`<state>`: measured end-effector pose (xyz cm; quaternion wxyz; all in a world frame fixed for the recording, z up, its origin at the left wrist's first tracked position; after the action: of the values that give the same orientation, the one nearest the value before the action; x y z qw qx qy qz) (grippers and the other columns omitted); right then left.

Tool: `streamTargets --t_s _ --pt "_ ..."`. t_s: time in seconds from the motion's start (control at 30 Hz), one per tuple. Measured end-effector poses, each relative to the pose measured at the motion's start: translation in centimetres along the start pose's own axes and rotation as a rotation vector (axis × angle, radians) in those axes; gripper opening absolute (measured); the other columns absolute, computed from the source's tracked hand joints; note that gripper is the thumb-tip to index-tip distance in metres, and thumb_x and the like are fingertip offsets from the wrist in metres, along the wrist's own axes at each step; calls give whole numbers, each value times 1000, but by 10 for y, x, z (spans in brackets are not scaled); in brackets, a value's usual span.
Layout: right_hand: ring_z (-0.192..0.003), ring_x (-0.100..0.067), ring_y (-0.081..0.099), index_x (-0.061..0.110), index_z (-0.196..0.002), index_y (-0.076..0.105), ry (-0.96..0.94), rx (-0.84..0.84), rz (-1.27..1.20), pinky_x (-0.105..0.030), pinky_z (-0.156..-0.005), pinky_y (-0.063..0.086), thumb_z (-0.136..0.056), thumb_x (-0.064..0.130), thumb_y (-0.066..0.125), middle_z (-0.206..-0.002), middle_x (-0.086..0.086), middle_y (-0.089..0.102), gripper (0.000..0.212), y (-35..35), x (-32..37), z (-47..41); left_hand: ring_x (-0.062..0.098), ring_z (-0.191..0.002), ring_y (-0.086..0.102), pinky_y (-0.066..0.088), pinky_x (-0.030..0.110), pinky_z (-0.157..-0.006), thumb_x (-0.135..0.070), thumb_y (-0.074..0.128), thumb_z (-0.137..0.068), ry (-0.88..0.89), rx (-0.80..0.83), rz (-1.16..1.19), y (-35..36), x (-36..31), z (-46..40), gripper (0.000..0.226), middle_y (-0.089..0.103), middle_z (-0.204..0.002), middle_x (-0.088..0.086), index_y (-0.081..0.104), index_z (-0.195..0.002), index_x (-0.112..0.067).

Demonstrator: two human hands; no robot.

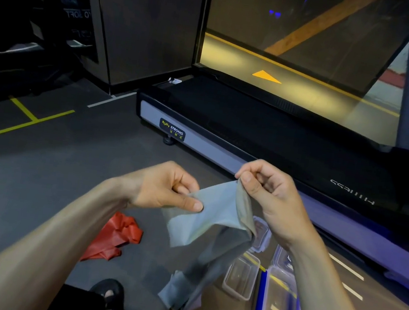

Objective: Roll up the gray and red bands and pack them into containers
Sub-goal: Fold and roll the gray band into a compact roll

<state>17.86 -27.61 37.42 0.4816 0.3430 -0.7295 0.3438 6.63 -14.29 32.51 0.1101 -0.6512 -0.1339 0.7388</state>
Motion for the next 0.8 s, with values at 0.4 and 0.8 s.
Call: streamTargets --t_s 0.4,0.8 --pt "-72 -5 54 27 -88 73 63 -21 -30 -16 -68 45 -95 27 65 -78 12 65 10 -7 -9 1 13 -59 38 29 18 -52 -31 73 -90 2 -4 57 -3 0 2 21 58 -67 6 76 -87 -11" --pt "-81 -8 58 21 -87 70 156 37 -426 -25 -76 40 -95 19 66 -98 1 70 9 43 -23 10 2 -60 63 49 12 -58 -31 78 -85 251 169 676 8 -42 13 18 67 -71 -5 71 -83 -14"
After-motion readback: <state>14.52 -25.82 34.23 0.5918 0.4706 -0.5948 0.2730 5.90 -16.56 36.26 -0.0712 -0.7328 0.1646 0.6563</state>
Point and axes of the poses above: each hand's wrist, its own z-axis away from the middle knuckle, its own y-axis out of the palm, x = y × z, the point moved 8 cm from there along -z, towards the middle knuckle
